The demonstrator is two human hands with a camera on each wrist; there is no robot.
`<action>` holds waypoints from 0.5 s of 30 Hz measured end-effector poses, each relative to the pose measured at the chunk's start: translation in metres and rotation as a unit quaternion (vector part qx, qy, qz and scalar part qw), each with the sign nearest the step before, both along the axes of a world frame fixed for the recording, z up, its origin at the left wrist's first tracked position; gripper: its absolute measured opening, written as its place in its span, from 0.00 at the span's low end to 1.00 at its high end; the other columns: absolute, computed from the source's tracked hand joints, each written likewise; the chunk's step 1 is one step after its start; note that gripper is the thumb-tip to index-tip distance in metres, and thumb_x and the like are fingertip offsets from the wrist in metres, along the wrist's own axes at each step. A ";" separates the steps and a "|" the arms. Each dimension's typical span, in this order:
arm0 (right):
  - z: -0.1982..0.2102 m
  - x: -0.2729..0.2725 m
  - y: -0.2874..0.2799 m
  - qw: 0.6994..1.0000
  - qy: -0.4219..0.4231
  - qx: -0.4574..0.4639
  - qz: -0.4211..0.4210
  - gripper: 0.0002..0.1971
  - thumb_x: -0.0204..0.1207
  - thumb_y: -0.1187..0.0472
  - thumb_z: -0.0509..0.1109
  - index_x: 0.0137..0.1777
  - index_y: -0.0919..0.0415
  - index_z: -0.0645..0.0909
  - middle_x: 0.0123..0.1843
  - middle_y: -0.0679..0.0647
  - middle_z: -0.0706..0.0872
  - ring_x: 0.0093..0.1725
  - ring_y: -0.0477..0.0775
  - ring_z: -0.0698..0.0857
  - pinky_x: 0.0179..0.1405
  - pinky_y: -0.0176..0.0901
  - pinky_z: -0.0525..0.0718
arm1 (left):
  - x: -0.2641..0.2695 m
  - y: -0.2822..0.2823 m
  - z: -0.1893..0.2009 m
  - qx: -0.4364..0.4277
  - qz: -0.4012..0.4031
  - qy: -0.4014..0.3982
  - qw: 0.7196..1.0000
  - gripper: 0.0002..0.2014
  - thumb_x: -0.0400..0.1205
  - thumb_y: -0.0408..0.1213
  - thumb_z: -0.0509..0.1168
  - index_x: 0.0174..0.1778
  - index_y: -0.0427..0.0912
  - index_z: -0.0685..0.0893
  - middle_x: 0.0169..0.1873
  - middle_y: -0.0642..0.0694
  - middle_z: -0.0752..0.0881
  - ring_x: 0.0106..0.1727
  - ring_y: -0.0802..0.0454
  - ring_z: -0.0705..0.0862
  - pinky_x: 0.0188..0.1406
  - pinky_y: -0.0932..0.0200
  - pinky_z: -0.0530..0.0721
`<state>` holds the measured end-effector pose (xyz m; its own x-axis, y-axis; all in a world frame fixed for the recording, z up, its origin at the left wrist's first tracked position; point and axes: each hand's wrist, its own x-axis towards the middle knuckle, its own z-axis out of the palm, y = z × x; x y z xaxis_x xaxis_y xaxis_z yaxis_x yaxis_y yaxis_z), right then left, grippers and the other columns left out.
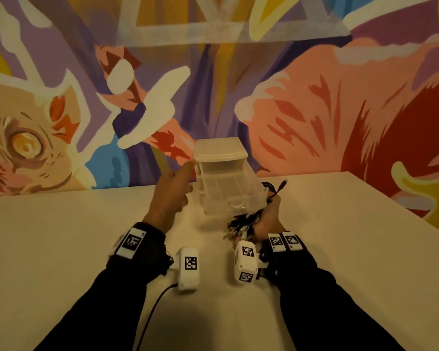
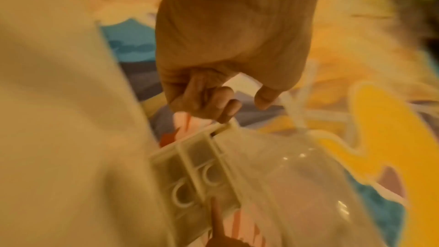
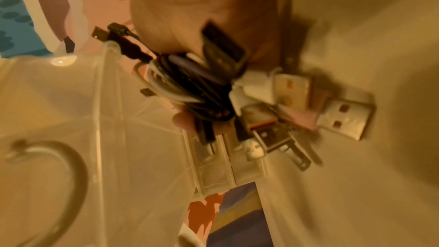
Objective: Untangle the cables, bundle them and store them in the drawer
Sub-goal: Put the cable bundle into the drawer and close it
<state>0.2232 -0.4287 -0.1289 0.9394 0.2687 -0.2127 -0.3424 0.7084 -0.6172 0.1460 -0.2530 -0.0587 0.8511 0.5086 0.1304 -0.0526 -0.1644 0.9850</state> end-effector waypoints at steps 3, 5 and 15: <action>0.002 0.003 -0.004 0.999 -0.049 0.010 0.016 0.19 0.61 0.43 0.82 0.38 0.60 0.89 0.36 0.59 0.89 0.28 0.61 0.90 0.26 0.48 0.91 | 0.029 0.007 -0.032 -0.159 -0.093 0.098 0.978 0.37 0.79 0.81 0.61 0.55 0.46 0.87 0.37 0.50 0.82 0.29 0.55 0.72 0.25 0.61 0.63; 0.000 0.010 -0.006 0.996 -0.075 0.027 0.037 0.38 0.21 0.50 0.94 0.36 0.61 0.86 0.36 0.60 0.87 0.27 0.62 0.89 0.26 0.50 0.91 | 0.047 0.007 -0.052 -0.212 -0.161 0.094 0.959 0.44 0.74 0.85 0.62 0.60 0.45 0.88 0.41 0.46 0.83 0.31 0.52 0.75 0.23 0.62 0.63; -0.005 0.023 -0.002 0.994 -0.049 -0.100 0.013 0.41 0.30 0.43 0.93 0.43 0.60 0.81 0.40 0.60 0.80 0.38 0.61 0.80 0.37 0.47 0.86 | 0.084 0.010 -0.074 -0.247 -0.104 -0.062 0.961 0.33 0.83 0.70 0.65 0.59 0.41 0.95 0.56 0.34 0.95 0.54 0.40 0.91 0.58 0.42 0.84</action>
<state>0.2464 -0.4306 -0.1335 0.9518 0.2541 -0.1715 -0.2894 0.5601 -0.7762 0.2297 -0.2429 -0.1323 0.9348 0.3544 0.0243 -0.1565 0.3492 0.9239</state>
